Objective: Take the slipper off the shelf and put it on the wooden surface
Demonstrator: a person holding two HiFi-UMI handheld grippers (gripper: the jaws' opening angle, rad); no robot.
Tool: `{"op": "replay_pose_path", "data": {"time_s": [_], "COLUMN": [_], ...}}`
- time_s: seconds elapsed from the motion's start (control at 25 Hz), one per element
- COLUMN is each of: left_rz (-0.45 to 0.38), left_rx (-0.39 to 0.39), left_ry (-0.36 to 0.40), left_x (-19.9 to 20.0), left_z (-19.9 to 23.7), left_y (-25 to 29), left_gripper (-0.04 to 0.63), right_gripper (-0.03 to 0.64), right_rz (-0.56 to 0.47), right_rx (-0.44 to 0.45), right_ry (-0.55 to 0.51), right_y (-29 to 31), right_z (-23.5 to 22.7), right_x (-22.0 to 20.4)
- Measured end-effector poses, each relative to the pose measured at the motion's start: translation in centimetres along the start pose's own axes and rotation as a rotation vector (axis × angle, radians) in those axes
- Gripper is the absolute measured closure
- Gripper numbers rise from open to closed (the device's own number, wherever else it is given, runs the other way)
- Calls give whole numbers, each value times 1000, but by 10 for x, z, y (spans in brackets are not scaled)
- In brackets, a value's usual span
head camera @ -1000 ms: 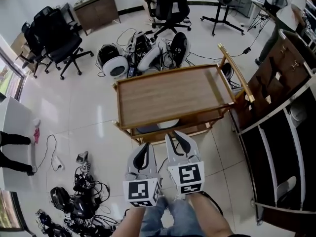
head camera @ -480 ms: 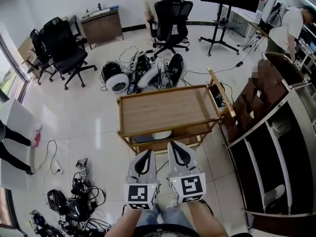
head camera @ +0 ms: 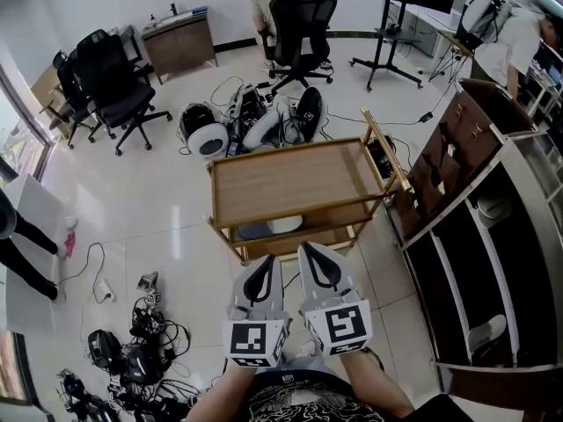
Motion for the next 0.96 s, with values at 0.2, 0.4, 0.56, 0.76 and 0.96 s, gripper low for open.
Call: {"op": "replay_pose_path", "data": {"time_s": [0.2,0.4,0.56,0.76,0.96], "left_rz": [-6,-18,-19,-26,-26], "left_rx": [1,18,21,41,53], "left_ry": [-4,-4,-7,-8,-10], "left_x": [4,8,3,1,1], "left_z": [-6,-8,-7,-1,-2], "left_y": [-3,0,0,0,1], "left_gripper": [591,591,591,591,591], "right_gripper": [615,615,615,615,615], "right_rz": [13,0,0,-3,1], "right_rx": [14,32,39,60,72], "right_ry": [-8,-5,-13,-17,-24], "right_y": [-7,-7,-6,0,0], "right_z": [3,-1,-2,-1,-1], "right_x": [-4,-2,-6,-8,-7]}}
Point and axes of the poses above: the fingertips, and each gripper's own axes: y forward along the fingers, z to its left, x out of its top, the point moved 5 cm from there along -y, backward along the fingers
